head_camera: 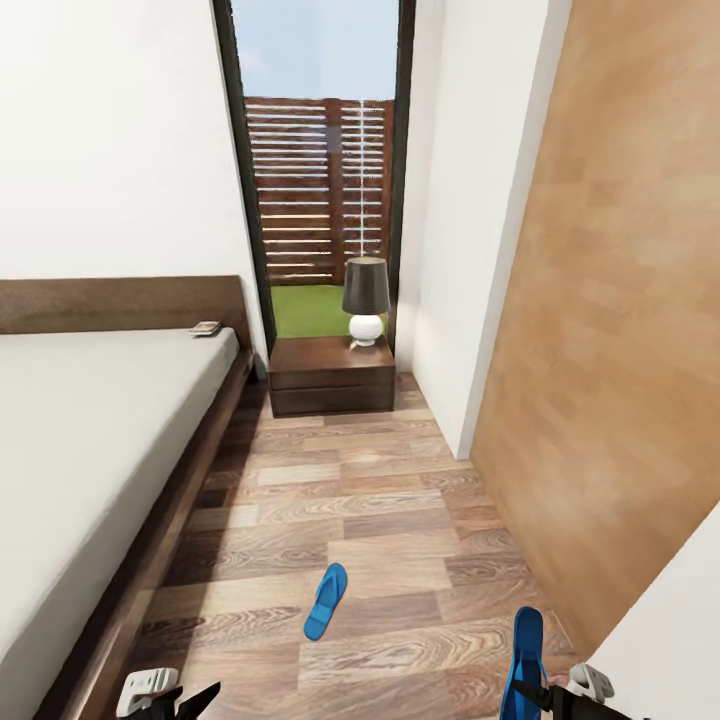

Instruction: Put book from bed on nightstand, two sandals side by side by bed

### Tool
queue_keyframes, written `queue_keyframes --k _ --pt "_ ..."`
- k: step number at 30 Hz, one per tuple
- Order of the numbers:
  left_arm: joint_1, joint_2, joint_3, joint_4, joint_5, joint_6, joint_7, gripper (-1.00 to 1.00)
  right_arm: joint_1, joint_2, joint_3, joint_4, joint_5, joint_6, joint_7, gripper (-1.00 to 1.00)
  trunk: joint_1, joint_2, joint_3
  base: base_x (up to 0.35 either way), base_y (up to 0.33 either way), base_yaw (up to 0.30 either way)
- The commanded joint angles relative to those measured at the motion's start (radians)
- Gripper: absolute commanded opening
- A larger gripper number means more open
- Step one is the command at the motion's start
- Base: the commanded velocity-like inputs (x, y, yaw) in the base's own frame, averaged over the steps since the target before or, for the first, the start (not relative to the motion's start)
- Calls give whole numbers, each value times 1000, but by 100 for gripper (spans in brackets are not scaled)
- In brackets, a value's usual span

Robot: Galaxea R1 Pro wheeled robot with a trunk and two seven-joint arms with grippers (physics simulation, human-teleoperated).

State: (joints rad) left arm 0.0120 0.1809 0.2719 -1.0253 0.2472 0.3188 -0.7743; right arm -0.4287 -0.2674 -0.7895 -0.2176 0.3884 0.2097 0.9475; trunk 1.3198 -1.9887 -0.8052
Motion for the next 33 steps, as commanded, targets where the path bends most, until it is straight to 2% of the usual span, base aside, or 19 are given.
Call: queue_keyframes --k 1,15,22,33 --pt "0 0 0 -1 8 9 -1 100 -1 0 -8 -1 4 11 5 -100 0 0 -1 267 2 0" --pt "0 0 0 -1 7 9 -1 100 -1 0 -8 -2 7 10 2 -100 0 0 -1 327 0 -1" --pt "0 0 1 -1 8 9 -2 100 -1 0 -8 -3 6 10 3 -100 0 0 -4 314 0 -112" --pt "0 0 1 -1 9 9 -2 100 -1 0 -8 -3 6 10 4 -100 0 0 -8 57 0 -7"
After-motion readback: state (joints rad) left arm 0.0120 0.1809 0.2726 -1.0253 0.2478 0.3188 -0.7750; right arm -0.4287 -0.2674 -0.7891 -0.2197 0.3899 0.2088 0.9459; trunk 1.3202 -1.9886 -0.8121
